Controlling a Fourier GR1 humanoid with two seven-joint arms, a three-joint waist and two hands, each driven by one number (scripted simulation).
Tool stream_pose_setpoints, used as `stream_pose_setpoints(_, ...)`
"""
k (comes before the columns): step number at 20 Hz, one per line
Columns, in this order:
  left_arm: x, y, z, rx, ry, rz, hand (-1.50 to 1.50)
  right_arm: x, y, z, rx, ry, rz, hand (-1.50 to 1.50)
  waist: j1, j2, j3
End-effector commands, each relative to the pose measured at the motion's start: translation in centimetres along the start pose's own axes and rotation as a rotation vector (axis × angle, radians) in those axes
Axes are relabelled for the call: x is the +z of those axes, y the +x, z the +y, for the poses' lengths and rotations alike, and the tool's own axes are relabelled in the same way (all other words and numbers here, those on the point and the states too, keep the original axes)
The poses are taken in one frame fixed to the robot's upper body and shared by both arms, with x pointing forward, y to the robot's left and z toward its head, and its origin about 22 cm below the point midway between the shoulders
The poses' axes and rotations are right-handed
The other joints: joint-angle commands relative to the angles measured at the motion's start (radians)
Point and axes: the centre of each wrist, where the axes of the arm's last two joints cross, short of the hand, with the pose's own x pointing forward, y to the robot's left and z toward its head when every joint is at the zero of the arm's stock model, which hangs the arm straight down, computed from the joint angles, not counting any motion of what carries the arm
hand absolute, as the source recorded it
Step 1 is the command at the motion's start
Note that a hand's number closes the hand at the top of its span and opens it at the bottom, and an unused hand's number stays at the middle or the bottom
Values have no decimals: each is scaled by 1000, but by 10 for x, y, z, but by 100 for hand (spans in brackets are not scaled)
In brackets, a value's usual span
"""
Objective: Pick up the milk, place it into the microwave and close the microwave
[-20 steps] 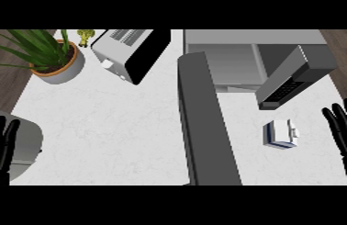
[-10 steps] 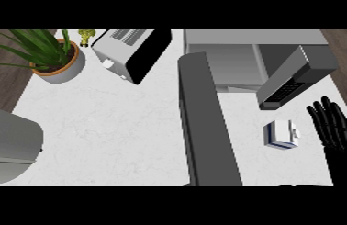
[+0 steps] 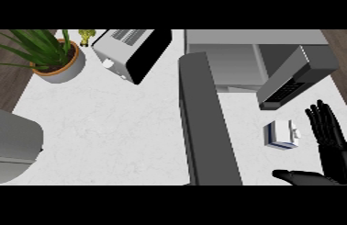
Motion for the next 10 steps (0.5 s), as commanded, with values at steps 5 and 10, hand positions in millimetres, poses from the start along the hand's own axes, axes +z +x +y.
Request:
stream_pose_setpoints(5, 7, -12, -4, 7, 2, -21, -150, 1, -43, -35, 37, -68, 60, -150, 0, 0, 0)
stream_pose_setpoints(10, 8, -4, 3, 8, -1, -29, -150, 11, -87, -31, 35, -37, 89, -150, 2, 1, 0)
